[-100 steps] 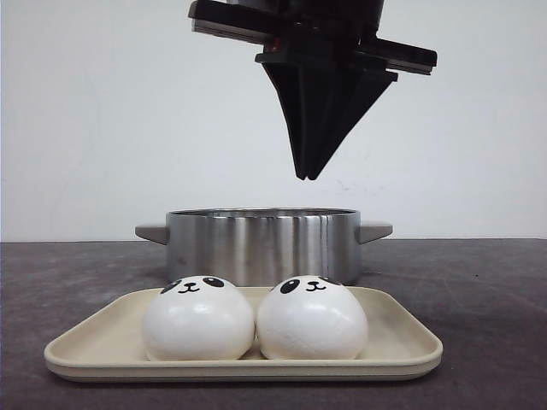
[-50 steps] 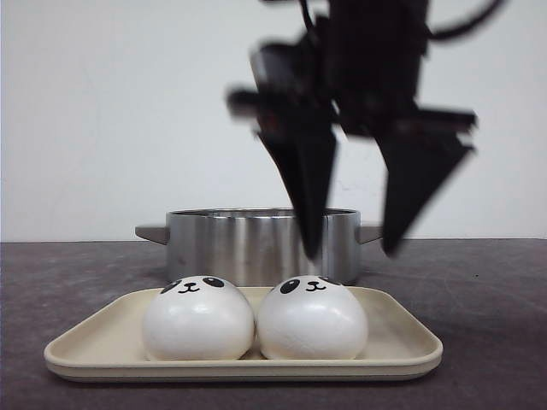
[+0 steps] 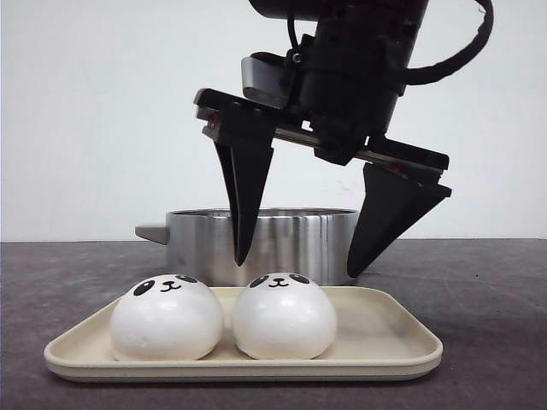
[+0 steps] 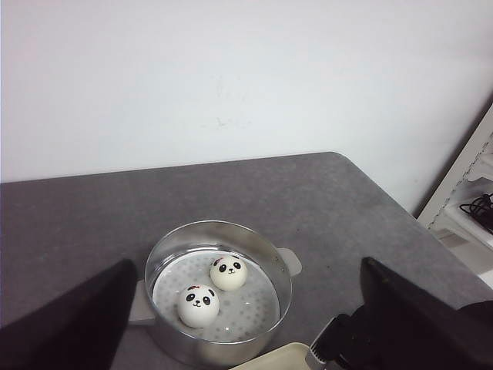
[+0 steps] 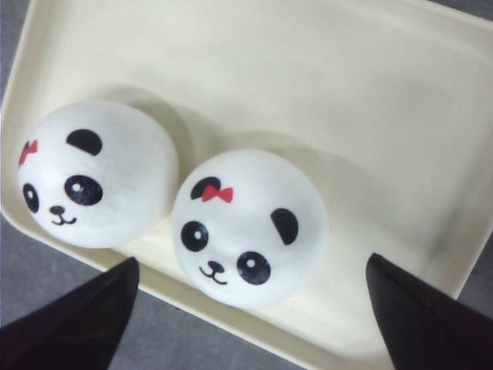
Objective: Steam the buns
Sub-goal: 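Lower the right gripper over the front bun nearest it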
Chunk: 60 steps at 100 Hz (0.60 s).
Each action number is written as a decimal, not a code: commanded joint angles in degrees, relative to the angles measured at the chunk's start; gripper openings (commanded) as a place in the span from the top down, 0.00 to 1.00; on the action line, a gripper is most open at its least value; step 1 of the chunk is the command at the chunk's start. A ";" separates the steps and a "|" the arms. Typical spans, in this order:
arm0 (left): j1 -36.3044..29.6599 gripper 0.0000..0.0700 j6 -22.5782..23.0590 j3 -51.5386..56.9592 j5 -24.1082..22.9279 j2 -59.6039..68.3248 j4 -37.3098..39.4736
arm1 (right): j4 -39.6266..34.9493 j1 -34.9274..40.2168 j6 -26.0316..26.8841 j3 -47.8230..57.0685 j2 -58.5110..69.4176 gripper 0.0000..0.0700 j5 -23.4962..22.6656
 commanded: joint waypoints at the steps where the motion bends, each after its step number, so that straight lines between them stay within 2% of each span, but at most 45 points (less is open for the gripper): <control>1: -0.31 0.21 0.63 1.27 -0.13 0.59 0.28 | 0.17 0.61 0.98 0.85 0.85 0.14 0.02; 53: -0.33 0.21 0.79 1.27 -0.11 1.22 0.28 | 1.75 0.61 1.86 0.85 6.43 0.14 0.02; 60: -0.31 0.21 0.79 1.27 -0.11 1.25 0.26 | 1.95 0.59 2.45 0.85 7.30 0.22 0.11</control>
